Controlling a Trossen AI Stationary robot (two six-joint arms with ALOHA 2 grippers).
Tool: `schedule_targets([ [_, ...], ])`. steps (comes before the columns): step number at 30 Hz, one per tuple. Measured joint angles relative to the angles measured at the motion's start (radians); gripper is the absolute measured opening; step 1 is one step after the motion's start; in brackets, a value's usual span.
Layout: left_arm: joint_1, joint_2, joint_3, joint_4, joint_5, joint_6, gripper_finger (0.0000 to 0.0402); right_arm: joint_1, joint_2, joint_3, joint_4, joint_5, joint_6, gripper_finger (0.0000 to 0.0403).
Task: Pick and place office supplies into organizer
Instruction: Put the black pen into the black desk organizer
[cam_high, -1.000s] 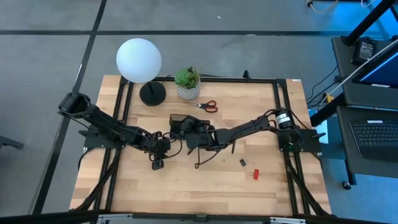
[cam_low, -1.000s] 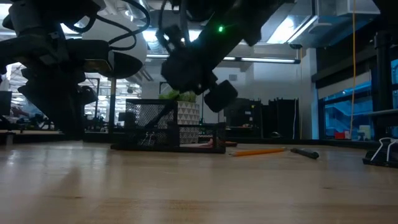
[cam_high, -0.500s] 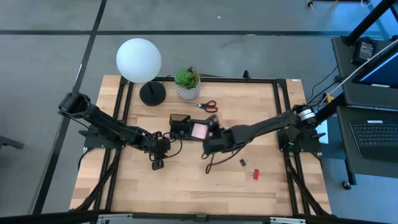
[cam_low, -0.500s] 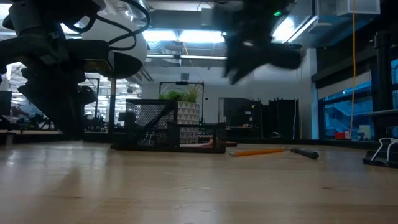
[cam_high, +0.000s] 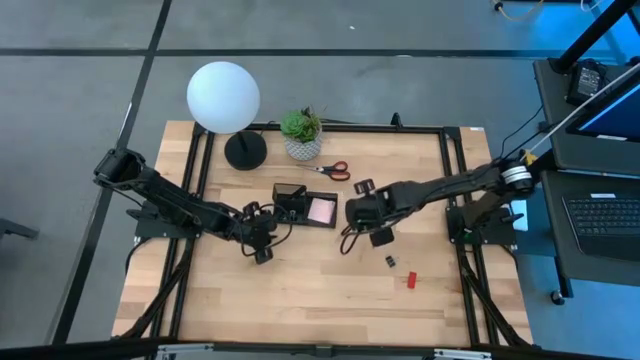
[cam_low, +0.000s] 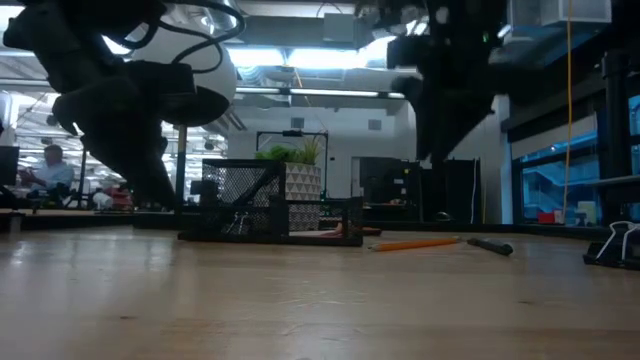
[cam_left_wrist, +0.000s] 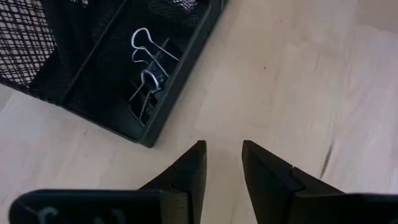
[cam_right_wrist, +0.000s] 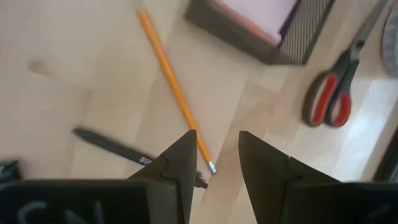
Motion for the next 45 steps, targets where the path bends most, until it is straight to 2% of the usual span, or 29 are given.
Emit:
schedule_targets([
  [6, -0.003, 0.000, 0.000, 0.001, 0.026, 0.006, 0.0097, -0.060, -0.077, -0.178, 0.107, -0.015, 0.008, 0.0122],
  [9, -0.003, 0.000, 0.000, 0.001, 0.037, 0.006, 0.0097, -0.078, -0.099, -0.224, 0.110, -0.053, 0.088, 0.0122],
  [12, -0.003, 0.000, 0.000, 0.001, 0.037, 0.006, 0.0097, -0.092, -0.118, -0.247, 0.110, -0.097, 0.243, 0.0122],
  [17, -0.003, 0.000, 0.000, 0.001, 0.037, 0.007, 0.0097, -0.104, -0.118, -0.249, 0.112, -0.100, 0.467, 0.0122],
  [24, -0.003, 0.000, 0.000, 0.001, 0.037, 0.007, 0.0097, -0.102, -0.113, -0.249, 0.110, -0.101, 0.501, 0.0122],
  [30, -0.003, 0.000, 0.000, 0.001, 0.037, 0.008, 0.0097, -0.102, -0.113, -0.249, 0.110, -0.098, 0.339, 0.0122],
  [45, -0.003, 0.000, 0.000, 0.001, 0.037, 0.007, 0.0097, -0.103, -0.113, -0.249, 0.077, -0.076, -0.311, 0.0122],
])
